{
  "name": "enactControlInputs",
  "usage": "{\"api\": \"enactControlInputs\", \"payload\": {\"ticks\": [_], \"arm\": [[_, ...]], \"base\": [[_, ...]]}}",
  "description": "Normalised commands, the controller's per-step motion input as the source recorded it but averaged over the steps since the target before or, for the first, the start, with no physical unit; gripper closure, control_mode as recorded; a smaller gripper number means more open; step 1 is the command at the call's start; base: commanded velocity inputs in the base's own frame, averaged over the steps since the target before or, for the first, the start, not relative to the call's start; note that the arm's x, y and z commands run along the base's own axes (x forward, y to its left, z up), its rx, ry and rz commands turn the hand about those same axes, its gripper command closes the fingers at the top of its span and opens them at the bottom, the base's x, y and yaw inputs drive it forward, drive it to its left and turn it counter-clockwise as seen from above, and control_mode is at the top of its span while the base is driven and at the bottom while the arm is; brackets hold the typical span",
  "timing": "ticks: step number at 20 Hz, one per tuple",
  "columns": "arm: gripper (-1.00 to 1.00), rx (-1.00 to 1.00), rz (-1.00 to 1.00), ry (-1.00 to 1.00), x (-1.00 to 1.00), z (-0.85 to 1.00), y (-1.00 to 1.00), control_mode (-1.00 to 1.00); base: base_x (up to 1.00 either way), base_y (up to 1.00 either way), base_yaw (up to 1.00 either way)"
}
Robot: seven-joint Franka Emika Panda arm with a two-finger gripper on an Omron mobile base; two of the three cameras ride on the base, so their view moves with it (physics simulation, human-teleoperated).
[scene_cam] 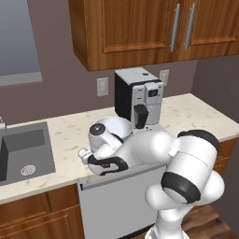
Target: Gather the eggs and milk located in the vicinity of the sink area and place them right next to the bowl.
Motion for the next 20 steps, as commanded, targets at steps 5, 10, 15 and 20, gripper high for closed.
{"api": "enactControlInputs", "payload": {"ticks": [5, 10, 15, 20], "arm": [[-1.00, 0.00, 0.00, 0.00, 0.04, -0.10, 0.00, -1.00], [-1.00, 0.00, 0.00, 0.00, 0.09, -0.06, 0.00, -1.00], [-1.00, 0.00, 0.00, 0.00, 0.09, -0.04, 0.06, -1.00], [-1.00, 0.00, 0.00, 0.00, 0.10, -0.08, 0.16, -1.00]], "base": [[0.00, 0.00, 0.00], [0.00, 0.00, 0.00], [0.00, 0.00, 0.00], [0.00, 0.00, 0.00]]}}
